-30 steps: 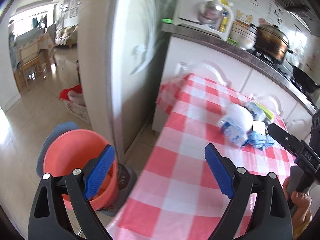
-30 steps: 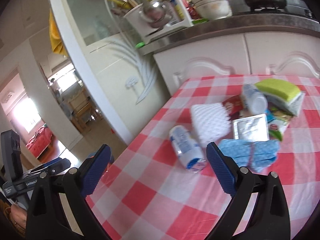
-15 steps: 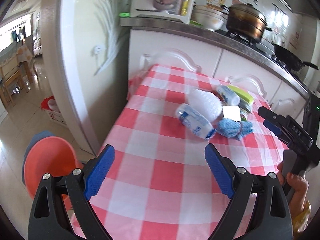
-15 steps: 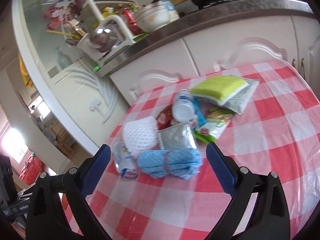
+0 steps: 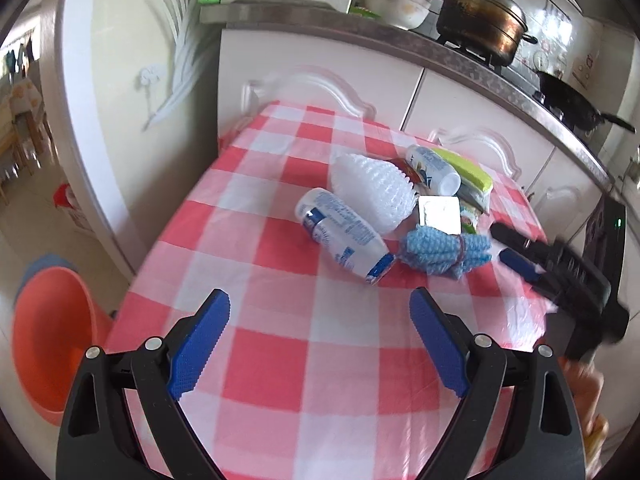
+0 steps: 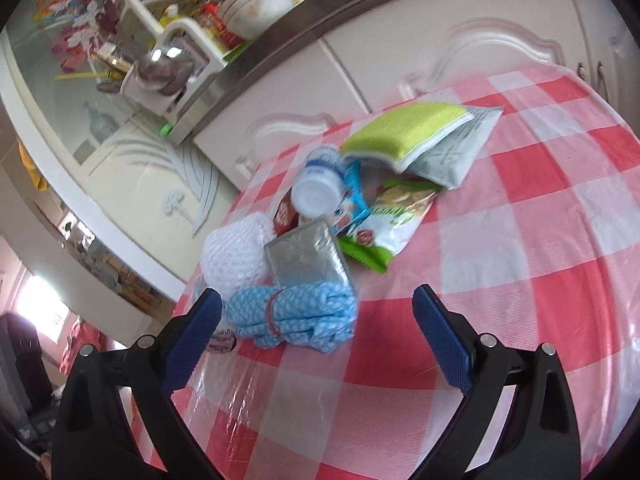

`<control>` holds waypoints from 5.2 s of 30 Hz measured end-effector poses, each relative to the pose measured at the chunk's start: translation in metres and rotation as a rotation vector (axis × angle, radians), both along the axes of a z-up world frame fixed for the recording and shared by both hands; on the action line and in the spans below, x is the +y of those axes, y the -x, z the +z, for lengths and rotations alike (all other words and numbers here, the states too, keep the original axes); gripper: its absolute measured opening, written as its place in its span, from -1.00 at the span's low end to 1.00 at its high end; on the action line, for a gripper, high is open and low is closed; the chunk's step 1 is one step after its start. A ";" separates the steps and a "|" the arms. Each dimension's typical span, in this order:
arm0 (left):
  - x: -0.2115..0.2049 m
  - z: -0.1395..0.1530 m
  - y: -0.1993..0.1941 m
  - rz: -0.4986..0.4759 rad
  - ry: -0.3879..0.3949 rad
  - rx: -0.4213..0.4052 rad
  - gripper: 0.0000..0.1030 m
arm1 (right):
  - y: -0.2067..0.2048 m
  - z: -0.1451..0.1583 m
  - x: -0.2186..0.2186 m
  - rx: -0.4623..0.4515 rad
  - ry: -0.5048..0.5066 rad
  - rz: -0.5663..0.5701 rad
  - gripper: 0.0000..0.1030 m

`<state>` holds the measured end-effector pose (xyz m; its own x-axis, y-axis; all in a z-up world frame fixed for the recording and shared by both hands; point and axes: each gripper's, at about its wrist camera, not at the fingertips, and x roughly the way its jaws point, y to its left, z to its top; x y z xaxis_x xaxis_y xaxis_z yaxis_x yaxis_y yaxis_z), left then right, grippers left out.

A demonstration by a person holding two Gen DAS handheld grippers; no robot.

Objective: Collect trash
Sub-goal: 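Move both tools back over the remaining items on the table, then grasp the white MAGIC bottle with the left tool while the right tool grasps the blue cloth roll, then carry the bottle and blue cloth roll over the orange bucket with both tools, then open both tools to drop the bottle and cloth roll into the bucket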

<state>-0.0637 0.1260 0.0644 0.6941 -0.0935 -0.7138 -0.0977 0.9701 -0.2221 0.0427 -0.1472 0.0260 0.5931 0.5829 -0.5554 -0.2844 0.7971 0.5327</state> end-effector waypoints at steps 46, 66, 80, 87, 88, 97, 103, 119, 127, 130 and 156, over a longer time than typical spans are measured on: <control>-0.016 -0.049 -0.089 -0.046 0.243 0.088 -0.09 | -0.018 -0.013 0.058 0.020 0.250 0.079 0.79; -0.023 -0.047 -0.070 -0.100 0.263 0.077 -0.09 | 0.014 -0.005 0.042 -0.025 0.233 0.080 -0.21; 0.000 -0.037 -0.043 -0.107 0.295 0.028 -0.10 | 0.040 0.016 0.039 -0.078 0.189 0.072 -0.41; 0.020 -0.034 -0.024 -0.100 0.312 0.011 -0.10 | 0.056 0.028 0.049 -0.096 0.161 0.090 -0.41; 0.023 -0.033 -0.021 -0.099 0.314 0.008 -0.10 | 0.058 0.030 0.051 -0.097 0.157 0.095 -0.41; 0.063 -0.028 0.014 -0.059 0.293 -0.031 -0.10 | 0.077 0.042 0.085 -0.119 0.160 0.160 -0.41; 0.101 -0.029 0.037 0.005 0.290 -0.045 -0.10 | 0.088 0.049 0.117 -0.133 0.174 0.225 -0.41; 0.220 -0.048 0.099 0.261 0.306 -0.046 -0.10 | 0.120 0.060 0.249 -0.155 0.240 0.499 -0.41; 0.277 -0.074 0.131 0.408 0.312 -0.016 -0.10 | 0.134 0.049 0.328 -0.149 0.311 0.656 -0.41; 0.292 -0.082 0.137 0.446 0.319 -0.004 -0.10 | 0.139 0.040 0.354 -0.139 0.342 0.705 -0.41; 0.320 -0.121 0.149 0.527 0.332 0.052 0.51 | 0.131 0.000 0.397 -0.007 0.308 0.745 0.59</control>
